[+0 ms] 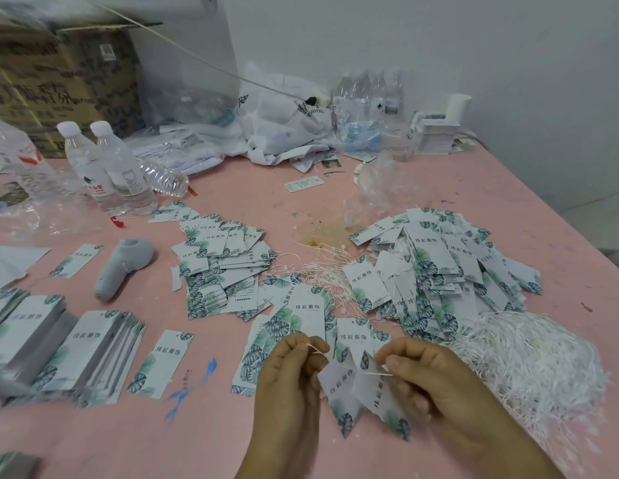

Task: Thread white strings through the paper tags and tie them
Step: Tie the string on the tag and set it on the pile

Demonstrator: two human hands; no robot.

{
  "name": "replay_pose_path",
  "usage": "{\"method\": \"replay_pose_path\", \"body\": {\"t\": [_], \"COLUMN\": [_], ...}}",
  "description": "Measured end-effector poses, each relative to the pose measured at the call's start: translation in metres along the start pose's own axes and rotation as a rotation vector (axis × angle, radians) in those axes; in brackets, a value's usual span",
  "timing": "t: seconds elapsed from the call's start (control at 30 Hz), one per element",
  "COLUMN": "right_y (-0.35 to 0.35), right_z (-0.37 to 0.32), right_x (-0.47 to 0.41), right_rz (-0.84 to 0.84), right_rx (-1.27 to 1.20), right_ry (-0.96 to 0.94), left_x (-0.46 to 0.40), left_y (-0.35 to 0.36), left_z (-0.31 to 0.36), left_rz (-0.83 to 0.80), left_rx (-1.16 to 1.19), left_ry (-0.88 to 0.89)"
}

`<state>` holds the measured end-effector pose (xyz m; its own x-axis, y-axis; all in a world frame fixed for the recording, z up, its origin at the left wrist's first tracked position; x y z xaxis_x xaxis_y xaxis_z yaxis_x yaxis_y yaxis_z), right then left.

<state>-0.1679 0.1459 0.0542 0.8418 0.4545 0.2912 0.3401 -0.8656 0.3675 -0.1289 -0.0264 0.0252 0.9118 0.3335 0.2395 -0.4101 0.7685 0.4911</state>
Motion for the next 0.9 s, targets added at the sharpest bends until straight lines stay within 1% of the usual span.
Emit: {"method": "replay_pose_path", "body": {"t": [0.07,0.17,0.27,0.37,0.47,0.6,0.73,0.8,0.9], "right_y": [-0.006,-0.010,-0.012,-0.009,-0.005,0.009,0.018,0.019,0.020], "right_z": [0.000,-0.005,-0.009,-0.010,-0.009,-0.005,-0.006,-0.005,-0.002], "right_x": [0.000,-0.001,-0.001,-0.001,-0.001,0.000,0.003,0.004,0.004], "right_rz": [-0.012,-0.029,-0.025,-0.039,-0.047,-0.057,-0.017,0.003,0.006], "right_rx": [-0.060,-0.234,-0.380,-0.475,-0.448,-0.337,-0.168,-0.162,-0.216], "right_ry": [0.035,0.043,0.034,0.040,0.017,-0.041,-0.192,-0.221,-0.207], "left_x": [-0.002,-0.003,-0.005,-0.006,-0.002,0.004,0.012,0.016,0.018], "left_y": [-0.003,-0.003,-0.008,-0.008,-0.003,0.007,0.016,0.021,0.025], "left_z": [-0.001,0.000,0.002,0.002,0.006,0.009,0.009,0.008,0.006], "left_rz": [0.021,0.018,0.050,0.033,-0.021,-0.103,-0.195,-0.240,-0.275], "left_rx": [0.112,0.244,0.317,0.336,0.270,0.055,-0.115,-0.160,-0.189], "left_ry": [-0.028,-0.091,-0.144,-0.164,-0.124,-0.020,0.046,0.067,0.082]}}
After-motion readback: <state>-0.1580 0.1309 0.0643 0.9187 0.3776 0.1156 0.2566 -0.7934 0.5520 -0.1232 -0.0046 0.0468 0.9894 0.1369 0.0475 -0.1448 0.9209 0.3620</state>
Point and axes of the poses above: each hand's wrist, its own x-axis away from the middle knuckle, its own y-axis out of the palm, z = x × y, the point moved 8 cm from there along -x, towards the middle knuckle, and after that the axes turned 11 degrees about -x, right-handed, at the moved point
